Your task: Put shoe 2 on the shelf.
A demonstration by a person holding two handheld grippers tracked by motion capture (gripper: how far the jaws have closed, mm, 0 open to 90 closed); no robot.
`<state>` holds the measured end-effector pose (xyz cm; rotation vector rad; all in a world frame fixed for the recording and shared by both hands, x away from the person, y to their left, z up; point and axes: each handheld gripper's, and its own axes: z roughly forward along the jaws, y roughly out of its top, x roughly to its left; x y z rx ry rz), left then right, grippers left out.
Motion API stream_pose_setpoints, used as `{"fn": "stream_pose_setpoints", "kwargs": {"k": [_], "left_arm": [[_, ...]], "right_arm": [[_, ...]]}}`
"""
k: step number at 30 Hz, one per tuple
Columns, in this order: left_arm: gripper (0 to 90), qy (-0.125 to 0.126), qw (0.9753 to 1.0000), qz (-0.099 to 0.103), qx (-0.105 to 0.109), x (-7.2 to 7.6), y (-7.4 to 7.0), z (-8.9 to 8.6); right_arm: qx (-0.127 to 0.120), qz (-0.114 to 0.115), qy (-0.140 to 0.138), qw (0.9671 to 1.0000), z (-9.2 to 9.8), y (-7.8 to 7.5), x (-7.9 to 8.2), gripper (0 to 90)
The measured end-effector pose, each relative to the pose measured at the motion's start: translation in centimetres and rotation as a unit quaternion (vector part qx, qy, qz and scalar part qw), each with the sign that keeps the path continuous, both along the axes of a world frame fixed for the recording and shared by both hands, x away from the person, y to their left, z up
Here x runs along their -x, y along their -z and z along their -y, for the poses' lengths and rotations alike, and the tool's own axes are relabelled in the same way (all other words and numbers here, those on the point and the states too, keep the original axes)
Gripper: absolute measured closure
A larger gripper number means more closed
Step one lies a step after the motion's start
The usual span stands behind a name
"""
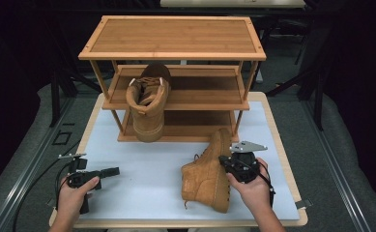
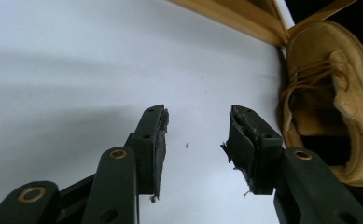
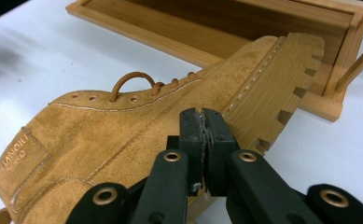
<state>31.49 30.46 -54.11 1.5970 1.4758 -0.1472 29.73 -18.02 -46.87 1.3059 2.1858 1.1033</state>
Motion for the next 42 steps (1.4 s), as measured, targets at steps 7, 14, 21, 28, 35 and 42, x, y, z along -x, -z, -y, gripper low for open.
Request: {"fn": "stream_pose_setpoints", "kwargs": {"k": [7,14,21,28,35,42], "left_arm": [[56.6,0.009,0.9999,-0.004,-0.011,0.0,0.6,0.1],[56.4,0.006,0.9999,-0.006,-0.011,0.2,0.8,-0.1],[57.2,0.008,0.9999,-0.007,-0.010,0.3,0.8,0.0],[58.4,0.018,0.9996,-0.009,-0.019,0.3,0.7,0.5],[61.1,0.021,0.9994,-0.012,-0.025,0.2,0.8,1.0],[61.1,0.022,0.9994,-0.015,-0.024,0.2,0.8,1.1]], "right_arm": [[0.003,0.003,-0.017,0.9998,-0.1,0.2,0.2,90.0],[-0.031,0.012,-0.013,0.9994,1.7,0.6,0.6,90.0],[-0.048,0.003,0.036,0.9982,4.4,0.7,1.4,90.0],[-0.093,-0.023,0.109,0.9894,8.4,2.5,2.5,90.0],[-0.157,-0.045,0.135,0.9774,11.0,4.8,2.5,90.0],[-0.125,-0.062,0.151,0.9787,11.5,5.8,2.4,90.0]]}}
